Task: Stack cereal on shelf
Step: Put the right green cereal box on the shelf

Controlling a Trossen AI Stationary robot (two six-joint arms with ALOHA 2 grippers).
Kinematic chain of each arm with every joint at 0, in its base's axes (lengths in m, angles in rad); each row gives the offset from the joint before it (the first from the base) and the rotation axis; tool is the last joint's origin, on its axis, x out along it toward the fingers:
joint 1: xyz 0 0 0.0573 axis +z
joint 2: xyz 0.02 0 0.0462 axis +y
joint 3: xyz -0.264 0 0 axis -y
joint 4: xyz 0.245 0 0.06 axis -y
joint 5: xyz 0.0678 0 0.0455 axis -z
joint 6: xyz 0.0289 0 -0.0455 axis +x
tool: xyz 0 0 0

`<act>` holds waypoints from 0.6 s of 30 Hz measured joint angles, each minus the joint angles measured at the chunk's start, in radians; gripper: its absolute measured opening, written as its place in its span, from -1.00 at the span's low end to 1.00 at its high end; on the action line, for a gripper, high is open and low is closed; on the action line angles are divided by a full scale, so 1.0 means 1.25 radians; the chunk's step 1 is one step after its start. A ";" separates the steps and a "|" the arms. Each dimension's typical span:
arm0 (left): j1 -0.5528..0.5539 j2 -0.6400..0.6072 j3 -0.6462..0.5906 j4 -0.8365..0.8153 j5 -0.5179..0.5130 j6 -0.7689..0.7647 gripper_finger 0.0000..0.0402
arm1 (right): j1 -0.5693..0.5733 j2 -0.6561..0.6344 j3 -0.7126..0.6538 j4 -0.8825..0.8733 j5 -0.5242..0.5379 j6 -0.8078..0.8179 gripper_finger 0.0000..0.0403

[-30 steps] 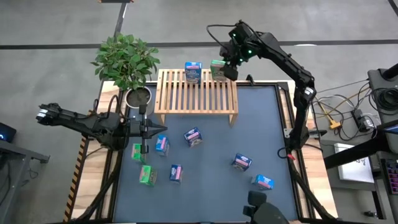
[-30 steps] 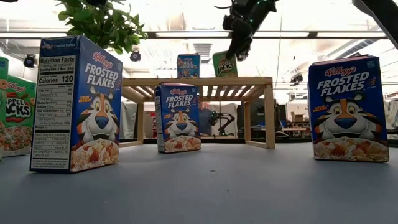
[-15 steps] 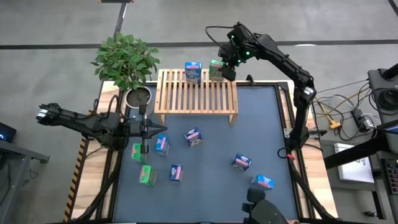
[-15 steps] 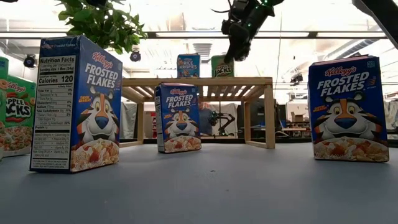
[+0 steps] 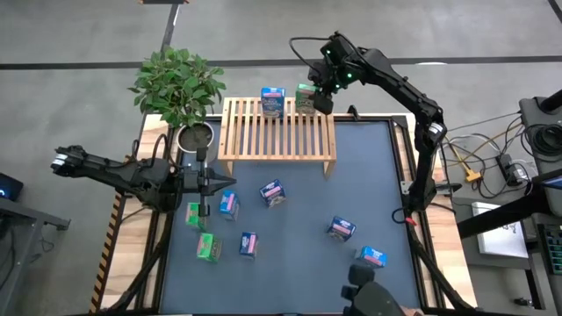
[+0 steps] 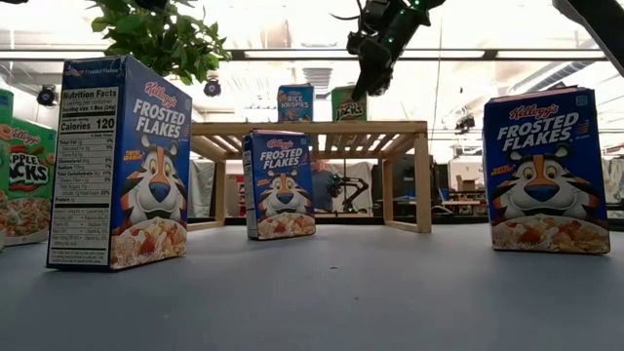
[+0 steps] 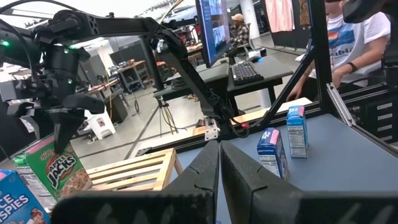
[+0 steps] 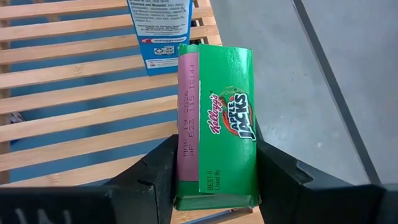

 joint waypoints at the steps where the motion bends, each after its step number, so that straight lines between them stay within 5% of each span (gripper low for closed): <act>1: 0.000 0.000 0.000 0.000 0.000 0.000 -1.00 | 0.000 0.000 0.000 0.000 0.001 0.009 -0.19; 18: 0.000 0.000 0.000 0.000 0.000 0.000 -1.00 | 0.002 -0.004 0.092 -0.034 0.002 0.053 0.24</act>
